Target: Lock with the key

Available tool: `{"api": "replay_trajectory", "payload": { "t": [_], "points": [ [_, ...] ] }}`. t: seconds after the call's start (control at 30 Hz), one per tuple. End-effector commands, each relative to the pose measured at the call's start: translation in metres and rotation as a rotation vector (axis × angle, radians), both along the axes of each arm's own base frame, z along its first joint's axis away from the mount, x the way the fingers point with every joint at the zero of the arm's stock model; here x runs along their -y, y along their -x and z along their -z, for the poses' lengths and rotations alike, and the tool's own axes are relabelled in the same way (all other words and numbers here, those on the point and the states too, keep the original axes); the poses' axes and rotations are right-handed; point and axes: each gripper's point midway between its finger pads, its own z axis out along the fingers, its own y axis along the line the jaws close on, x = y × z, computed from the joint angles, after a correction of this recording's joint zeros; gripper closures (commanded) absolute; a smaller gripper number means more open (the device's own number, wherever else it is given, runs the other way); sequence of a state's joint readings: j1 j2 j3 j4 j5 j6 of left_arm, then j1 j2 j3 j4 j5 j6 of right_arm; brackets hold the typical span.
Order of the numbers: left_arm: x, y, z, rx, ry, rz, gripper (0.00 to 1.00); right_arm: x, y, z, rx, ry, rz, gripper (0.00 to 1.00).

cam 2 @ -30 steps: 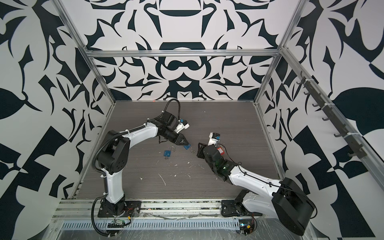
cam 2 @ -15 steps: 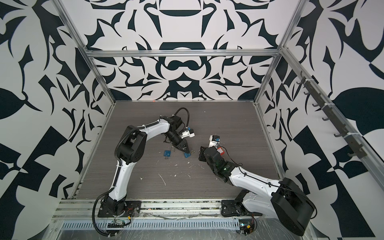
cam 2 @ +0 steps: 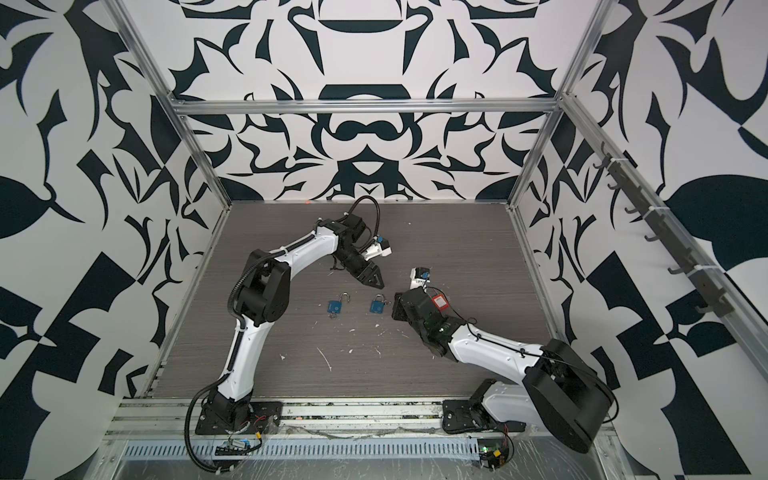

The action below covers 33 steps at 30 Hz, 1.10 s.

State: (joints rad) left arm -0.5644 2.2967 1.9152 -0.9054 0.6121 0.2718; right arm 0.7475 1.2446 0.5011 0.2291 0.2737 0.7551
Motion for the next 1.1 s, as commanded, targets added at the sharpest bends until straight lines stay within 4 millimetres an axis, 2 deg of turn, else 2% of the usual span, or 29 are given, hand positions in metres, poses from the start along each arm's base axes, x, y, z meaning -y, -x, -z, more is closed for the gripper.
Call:
{"api": "replay_trajectory", "payload": {
  "t": [0.0, 0.07, 0.17, 0.23, 0.3, 0.37, 0.53, 0.67, 0.77, 0.9, 0.93, 1.07],
  "points": [
    [-0.022, -0.045, -0.037, 0.188, -0.015, -0.167, 0.45, -0.008, -0.008, -0.023, 0.055, -0.019, -0.024, 0.70],
    [-0.037, -0.059, -0.053, 0.267, -0.019, -0.270, 0.41, -0.012, -0.007, -0.027, 0.058, -0.020, -0.047, 0.71],
    [-0.058, -0.065, -0.082, 0.412, -0.002, -0.410, 0.29, -0.020, -0.007, -0.028, 0.038, -0.012, -0.087, 0.72],
    [-0.072, -0.055, -0.100, 0.480, 0.043, -0.492, 0.00, -0.029, -0.005, -0.024, 0.003, 0.005, -0.128, 0.72],
    [-0.083, -0.040, -0.113, 0.514, 0.098, -0.548, 0.00, -0.037, -0.004, -0.022, -0.014, 0.019, -0.154, 0.72],
    [-0.096, -0.026, -0.117, 0.515, 0.140, -0.626, 0.00, -0.043, -0.005, -0.021, -0.026, 0.036, -0.170, 0.72],
    [-0.125, 0.011, -0.104, 0.369, 0.194, -0.847, 0.00, -0.062, -0.006, -0.024, -0.037, 0.075, -0.218, 0.71],
    [-0.150, 0.038, -0.104, 0.373, 0.319, -0.990, 0.00, -0.079, -0.008, -0.024, -0.049, 0.109, -0.252, 0.69],
    [-0.177, 0.055, -0.099, 0.425, 0.289, -1.061, 0.00, -0.093, -0.006, -0.019, -0.058, 0.144, -0.277, 0.64],
    [-0.206, 0.069, -0.093, 0.497, 0.218, -1.121, 0.00, -0.109, -0.005, -0.006, -0.093, 0.174, -0.303, 0.54],
    [-0.211, 0.070, -0.093, 0.523, 0.219, -1.135, 0.00, -0.108, -0.010, -0.003, -0.091, 0.198, -0.275, 0.50],
    [-0.230, 0.071, -0.088, 0.536, 0.221, -1.245, 0.00, -0.119, -0.014, 0.005, -0.105, 0.234, -0.270, 0.47]
  ]
}}
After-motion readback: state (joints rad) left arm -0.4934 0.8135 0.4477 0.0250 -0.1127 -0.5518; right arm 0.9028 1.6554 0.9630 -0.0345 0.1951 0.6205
